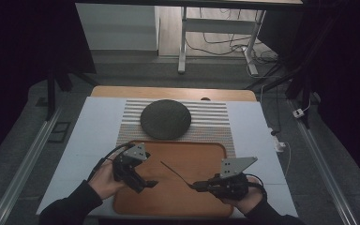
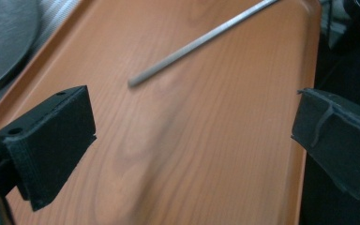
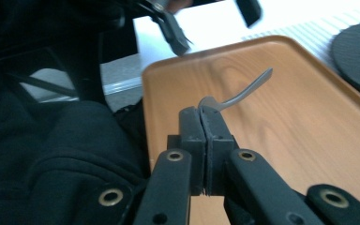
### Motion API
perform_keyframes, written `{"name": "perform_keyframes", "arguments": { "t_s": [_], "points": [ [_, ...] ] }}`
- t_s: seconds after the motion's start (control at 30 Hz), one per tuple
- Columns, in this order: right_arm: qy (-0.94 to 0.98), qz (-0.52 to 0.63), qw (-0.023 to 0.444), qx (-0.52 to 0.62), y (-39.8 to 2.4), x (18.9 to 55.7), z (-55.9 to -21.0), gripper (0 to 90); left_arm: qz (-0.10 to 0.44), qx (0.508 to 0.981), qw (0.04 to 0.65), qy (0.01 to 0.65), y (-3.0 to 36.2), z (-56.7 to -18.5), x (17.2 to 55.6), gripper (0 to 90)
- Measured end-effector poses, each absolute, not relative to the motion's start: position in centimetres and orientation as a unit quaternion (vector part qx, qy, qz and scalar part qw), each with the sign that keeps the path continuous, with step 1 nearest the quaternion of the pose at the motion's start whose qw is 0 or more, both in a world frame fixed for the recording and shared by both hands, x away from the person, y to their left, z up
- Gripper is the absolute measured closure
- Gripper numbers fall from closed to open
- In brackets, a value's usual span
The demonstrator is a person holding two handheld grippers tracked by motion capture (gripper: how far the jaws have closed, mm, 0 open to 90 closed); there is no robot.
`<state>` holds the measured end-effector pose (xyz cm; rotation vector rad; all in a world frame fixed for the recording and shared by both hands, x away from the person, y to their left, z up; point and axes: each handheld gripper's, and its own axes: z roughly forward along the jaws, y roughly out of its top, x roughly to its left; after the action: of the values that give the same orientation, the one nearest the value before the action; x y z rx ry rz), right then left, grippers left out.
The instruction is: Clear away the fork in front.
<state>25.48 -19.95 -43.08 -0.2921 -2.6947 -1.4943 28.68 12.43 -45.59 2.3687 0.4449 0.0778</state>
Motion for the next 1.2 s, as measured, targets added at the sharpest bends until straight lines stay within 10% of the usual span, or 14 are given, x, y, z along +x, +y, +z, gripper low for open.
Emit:
{"name": "perform_keyframes", "arguments": {
  "t_s": [0.23, 0.9, 1.2],
  "points": [
    [-0.873, -0.481, 0.049, -0.064, -19.2, 25.0, -43.0, 89.6, 0.026, 0.935, 0.335, 0.11, 10.5, -46.0, 29.1, 5.0],
    [-0.881, -0.467, 0.079, -0.004, -18.3, 24.3, -42.7, 89.6, 0.026, 0.956, 0.284, -0.062, 8.9, -45.9, 27.9, 71.9],
    [-0.876, -0.471, 0.107, -0.003, -18.5, 24.7, -42.9, 89.3, 0.023, 0.954, 0.273, -0.12, 8.7, -45.8, 27.1, 81.6]
  ]
}}
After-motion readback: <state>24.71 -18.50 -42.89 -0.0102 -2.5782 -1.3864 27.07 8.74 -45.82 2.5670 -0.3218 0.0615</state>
